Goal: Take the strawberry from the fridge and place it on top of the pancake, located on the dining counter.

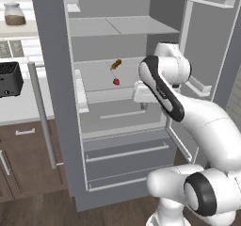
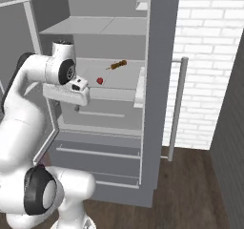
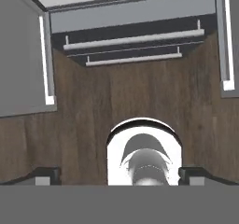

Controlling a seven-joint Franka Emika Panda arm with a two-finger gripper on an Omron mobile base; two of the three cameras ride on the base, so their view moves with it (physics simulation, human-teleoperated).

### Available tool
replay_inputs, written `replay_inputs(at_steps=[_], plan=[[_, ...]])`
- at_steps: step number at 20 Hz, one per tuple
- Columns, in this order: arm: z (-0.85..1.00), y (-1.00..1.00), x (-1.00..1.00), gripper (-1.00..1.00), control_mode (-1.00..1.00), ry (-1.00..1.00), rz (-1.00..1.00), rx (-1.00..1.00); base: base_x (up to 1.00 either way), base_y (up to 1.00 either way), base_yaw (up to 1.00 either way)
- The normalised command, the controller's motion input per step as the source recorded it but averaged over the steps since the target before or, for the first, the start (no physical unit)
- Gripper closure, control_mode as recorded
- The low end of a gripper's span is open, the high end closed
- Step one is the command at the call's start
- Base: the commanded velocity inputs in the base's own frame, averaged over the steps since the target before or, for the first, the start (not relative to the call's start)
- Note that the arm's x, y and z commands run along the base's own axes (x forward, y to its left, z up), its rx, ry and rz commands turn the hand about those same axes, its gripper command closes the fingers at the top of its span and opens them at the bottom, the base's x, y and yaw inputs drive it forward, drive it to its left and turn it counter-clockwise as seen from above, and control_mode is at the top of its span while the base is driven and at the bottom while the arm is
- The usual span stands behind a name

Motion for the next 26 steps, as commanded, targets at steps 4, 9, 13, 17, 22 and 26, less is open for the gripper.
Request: replay_inputs(at_steps=[4, 9, 13, 17, 22, 26], plan=[[-0.01, -0.76, -0.86, -1.0, -1.0, -0.56, 0.12, -0.39, 0.0, 0.0, 0.0], [-0.07, -0.19, -0.52, -1.0, -1.0, -0.25, 0.05, 0.01, 0.0, 0.0, 0.0], [-0.02, -0.03, -0.25, -1.0, -1.0, -0.06, 0.0, 0.24, 0.0, 0.0, 0.0], [0.05, 0.01, -0.03, -1.0, -1.0, 0.0, -0.01, 0.12, 0.0, 0.0, 0.0], [0.03, 0.07, -0.01, -1.0, -1.0, 0.16, 0.0, -0.09, 0.0, 0.0, 0.0], [-0.02, 0.04, 0.0, -1.0, -1.0, 0.25, 0.0, -0.15, 0.0, 0.0, 0.0]])
